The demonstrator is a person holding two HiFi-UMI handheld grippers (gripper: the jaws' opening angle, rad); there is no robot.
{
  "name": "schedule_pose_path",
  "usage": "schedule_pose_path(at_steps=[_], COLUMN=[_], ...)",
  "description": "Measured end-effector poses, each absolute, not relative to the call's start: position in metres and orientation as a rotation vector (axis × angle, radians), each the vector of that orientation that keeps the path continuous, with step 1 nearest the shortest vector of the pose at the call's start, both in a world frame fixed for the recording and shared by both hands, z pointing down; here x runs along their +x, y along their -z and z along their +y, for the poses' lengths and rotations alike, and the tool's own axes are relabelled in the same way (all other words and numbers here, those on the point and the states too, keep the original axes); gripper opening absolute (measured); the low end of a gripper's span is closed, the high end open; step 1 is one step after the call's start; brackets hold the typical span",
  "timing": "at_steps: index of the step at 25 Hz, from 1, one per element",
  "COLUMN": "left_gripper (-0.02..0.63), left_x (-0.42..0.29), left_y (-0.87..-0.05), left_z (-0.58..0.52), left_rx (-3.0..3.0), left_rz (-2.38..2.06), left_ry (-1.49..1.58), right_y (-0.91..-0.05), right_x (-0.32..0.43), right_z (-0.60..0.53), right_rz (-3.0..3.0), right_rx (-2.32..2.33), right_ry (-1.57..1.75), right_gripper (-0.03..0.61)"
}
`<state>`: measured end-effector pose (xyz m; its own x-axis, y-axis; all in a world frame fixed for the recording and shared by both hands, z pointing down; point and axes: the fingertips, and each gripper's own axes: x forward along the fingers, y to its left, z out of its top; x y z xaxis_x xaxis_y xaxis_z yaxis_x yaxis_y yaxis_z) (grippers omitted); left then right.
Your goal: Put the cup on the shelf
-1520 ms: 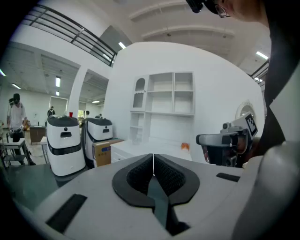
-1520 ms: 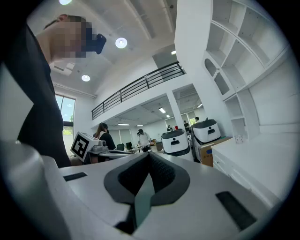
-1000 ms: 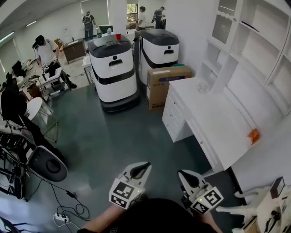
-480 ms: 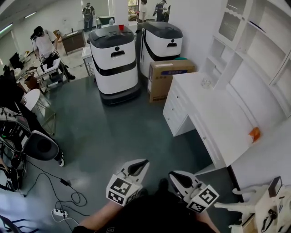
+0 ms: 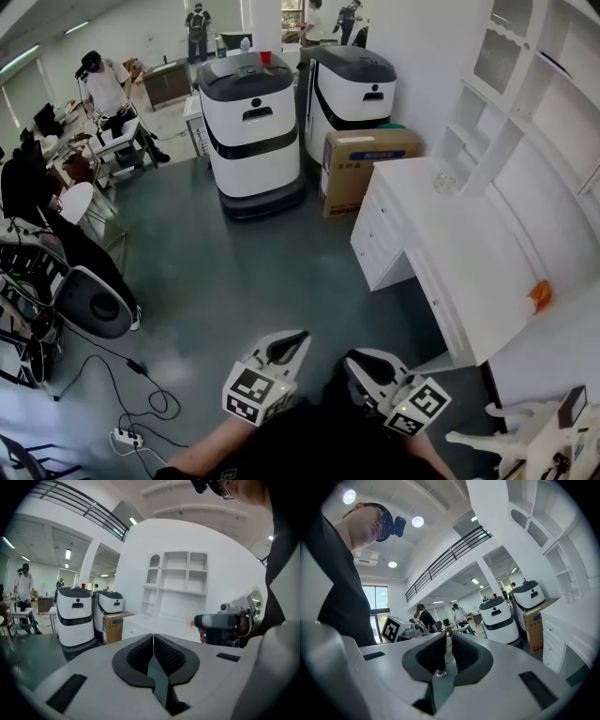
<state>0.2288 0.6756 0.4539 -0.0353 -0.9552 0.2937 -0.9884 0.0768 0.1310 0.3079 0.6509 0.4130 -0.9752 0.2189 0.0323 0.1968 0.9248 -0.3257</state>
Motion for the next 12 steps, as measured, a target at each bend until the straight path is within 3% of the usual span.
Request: schedule_pose_path(at_steps=[12], left_gripper=[0.016], left_x=[0.196], left_y=[-0.455], left_z=[0.54], left_rx=[1.999], left_rz=[-1.974], left_ry=[-0.206], right_y=[-0.412], right_x=[0.279], right_z=[0.513], right_rz=[-3.027], right_rx=[-0.219], right_ry=[-0.568], right_gripper=[0.018])
